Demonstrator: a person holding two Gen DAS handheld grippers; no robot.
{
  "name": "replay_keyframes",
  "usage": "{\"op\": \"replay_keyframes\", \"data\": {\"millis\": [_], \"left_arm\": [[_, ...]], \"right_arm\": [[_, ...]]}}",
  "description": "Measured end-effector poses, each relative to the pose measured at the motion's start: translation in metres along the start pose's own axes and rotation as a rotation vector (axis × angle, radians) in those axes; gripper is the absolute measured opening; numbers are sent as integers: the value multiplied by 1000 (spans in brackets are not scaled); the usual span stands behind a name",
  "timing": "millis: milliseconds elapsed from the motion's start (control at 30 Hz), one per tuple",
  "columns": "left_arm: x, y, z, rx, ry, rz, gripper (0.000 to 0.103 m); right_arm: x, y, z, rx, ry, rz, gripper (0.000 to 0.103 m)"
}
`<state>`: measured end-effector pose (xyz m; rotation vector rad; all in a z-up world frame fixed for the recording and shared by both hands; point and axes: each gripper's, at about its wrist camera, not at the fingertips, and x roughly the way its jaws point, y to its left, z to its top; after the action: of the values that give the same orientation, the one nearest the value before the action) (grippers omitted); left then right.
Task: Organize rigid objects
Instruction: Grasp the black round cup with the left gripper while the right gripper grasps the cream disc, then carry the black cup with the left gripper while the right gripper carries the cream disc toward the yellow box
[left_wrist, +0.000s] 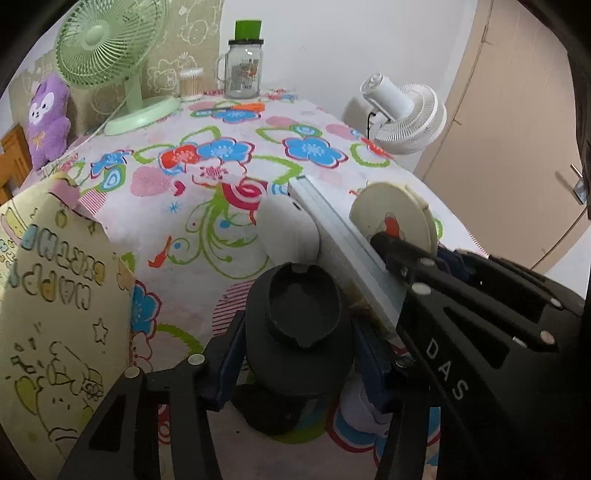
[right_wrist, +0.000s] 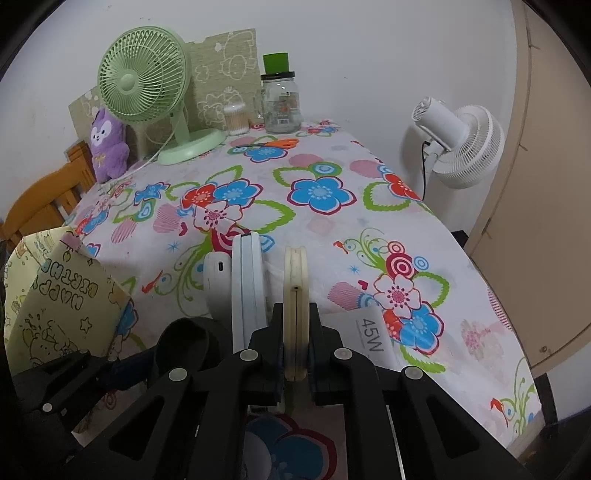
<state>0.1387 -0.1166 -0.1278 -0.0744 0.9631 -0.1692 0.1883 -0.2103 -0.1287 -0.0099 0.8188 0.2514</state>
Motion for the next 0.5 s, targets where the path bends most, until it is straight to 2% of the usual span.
{"op": "replay_keyframes", "data": {"millis": [100,500], "left_arm": [[-8,-3,1,22,-31,17,56],[-33,0,-2,35,-81,8,56]], "right_arm": [[-3,-1,-1,1,-5,-4,12],[-36,13,-2,-6,-51,-53,12]]}}
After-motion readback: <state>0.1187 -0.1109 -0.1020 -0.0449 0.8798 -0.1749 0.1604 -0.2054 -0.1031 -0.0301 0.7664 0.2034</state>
